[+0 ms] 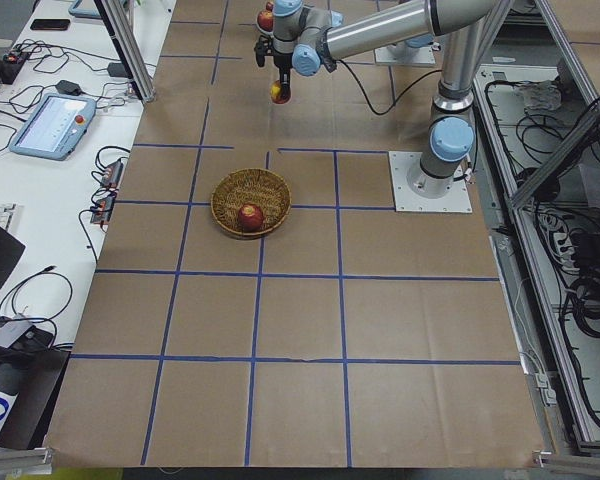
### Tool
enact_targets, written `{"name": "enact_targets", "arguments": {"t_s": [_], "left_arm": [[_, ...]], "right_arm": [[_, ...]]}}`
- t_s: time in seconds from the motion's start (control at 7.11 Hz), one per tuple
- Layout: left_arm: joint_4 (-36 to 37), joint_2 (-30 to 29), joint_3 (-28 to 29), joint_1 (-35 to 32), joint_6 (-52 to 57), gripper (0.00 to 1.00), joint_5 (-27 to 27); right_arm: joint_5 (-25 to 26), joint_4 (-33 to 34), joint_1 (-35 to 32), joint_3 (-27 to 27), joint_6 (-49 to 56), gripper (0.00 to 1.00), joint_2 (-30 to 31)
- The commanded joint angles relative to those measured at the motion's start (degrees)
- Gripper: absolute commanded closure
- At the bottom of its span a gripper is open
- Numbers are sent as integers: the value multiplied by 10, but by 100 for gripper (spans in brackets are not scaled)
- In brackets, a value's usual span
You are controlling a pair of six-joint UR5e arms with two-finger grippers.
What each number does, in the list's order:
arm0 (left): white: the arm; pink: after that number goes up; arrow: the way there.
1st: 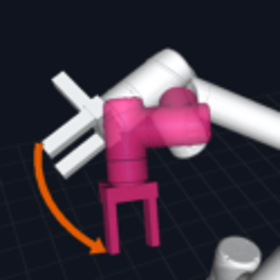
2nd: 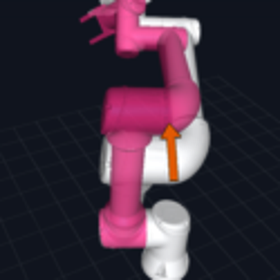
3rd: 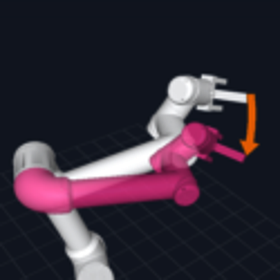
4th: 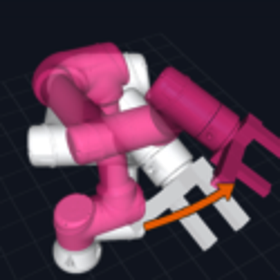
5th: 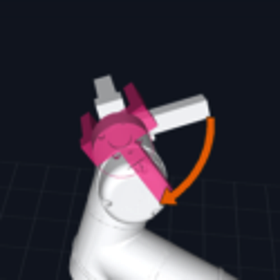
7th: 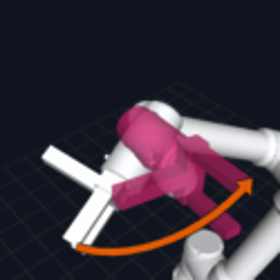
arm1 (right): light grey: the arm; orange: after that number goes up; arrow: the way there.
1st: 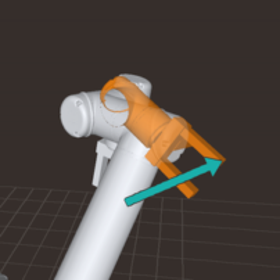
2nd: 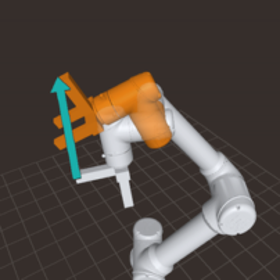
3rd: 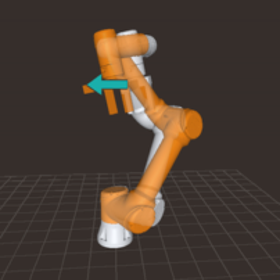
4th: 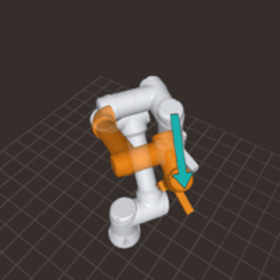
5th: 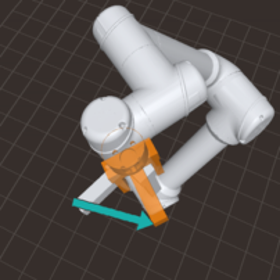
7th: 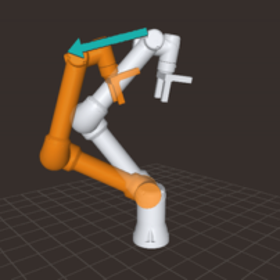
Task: Transfer apple from basket to plate
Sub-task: 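Lift the apple with the left gripper and carry it toward the table center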
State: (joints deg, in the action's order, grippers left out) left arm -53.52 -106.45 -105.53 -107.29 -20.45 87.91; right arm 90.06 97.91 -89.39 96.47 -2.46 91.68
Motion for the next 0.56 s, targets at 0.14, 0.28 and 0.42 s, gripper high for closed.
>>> {"name": "enact_targets", "arguments": {"t_s": [0.14,0.28,0.42], "left_arm": [[32,-83,65,-44,-22,50,6],[33,-99,73,-49,-25,50,4],[34,-105,77,-49,-25,50,4]], "right_arm": [[-1,0,0,0,0,0,0],[-1,0,0,-1,0,0,0],[-1,0,0,-1,0,0,0]]}}
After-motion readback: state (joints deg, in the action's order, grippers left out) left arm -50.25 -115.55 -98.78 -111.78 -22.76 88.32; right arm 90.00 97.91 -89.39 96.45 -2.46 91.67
